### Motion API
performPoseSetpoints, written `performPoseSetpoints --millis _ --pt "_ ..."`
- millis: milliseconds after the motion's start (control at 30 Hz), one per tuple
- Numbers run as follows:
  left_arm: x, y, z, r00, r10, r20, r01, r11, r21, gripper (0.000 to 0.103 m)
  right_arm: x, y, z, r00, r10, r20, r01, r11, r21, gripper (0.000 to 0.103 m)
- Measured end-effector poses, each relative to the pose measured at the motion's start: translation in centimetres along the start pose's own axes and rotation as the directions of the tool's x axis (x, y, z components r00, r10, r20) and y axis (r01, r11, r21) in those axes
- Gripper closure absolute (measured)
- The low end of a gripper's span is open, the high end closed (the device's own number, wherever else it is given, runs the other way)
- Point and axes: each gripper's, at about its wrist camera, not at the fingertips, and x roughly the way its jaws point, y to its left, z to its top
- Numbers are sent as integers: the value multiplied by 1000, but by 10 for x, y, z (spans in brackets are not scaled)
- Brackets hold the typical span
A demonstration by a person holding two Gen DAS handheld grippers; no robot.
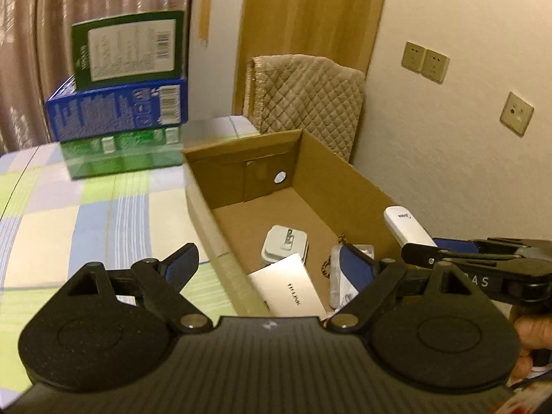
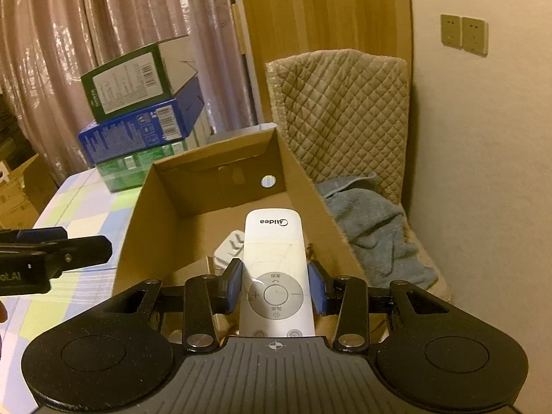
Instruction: Organize rigid objects
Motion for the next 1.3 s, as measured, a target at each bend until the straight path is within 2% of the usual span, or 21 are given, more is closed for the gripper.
performPoseSetpoints --millis 367,533,567,633,667,833,1033,1100,1300 --pt "-12 13 -13 1000 14 -13 -14 1000 -28 17 12 16 -1 999 27 -21 -27 1000 -10 65" --pt "-13 12 -15 1000 11 -12 -11 999 -34 17 15 17 2 998 60 6 -60 998 8 64" --pt "-14 12 -15 1000 13 -11 -13 999 -35 17 14 17 3 998 66 12 -66 998 14 62" --pt "-15 12 -16 1000 16 -12 -16 999 -40 17 10 16 5 998 55 28 -56 998 23 34" --pt "-17 13 -17 1000 16 -10 -16 999 -45 17 7 16 5 998 48 37 -49 998 27 31" --pt "-26 15 -26 1000 9 -14 -10 996 -91 10 -14 11 2 998 36 46 -38 999 33 30" --pt "-52 13 -42 999 36 -12 -37 993 -113 1 -51 8 -10 999 13 38 -14 999 34 29" --pt "-64 12 -49 998 58 -13 -60 992 -114 1 -64 9 -16 1000 6 29 -7 999 35 28" --pt "-99 5 -70 998 59 -9 -60 992 -114 1 -98 20 -35 1000 13 4 -14 1000 8 27"
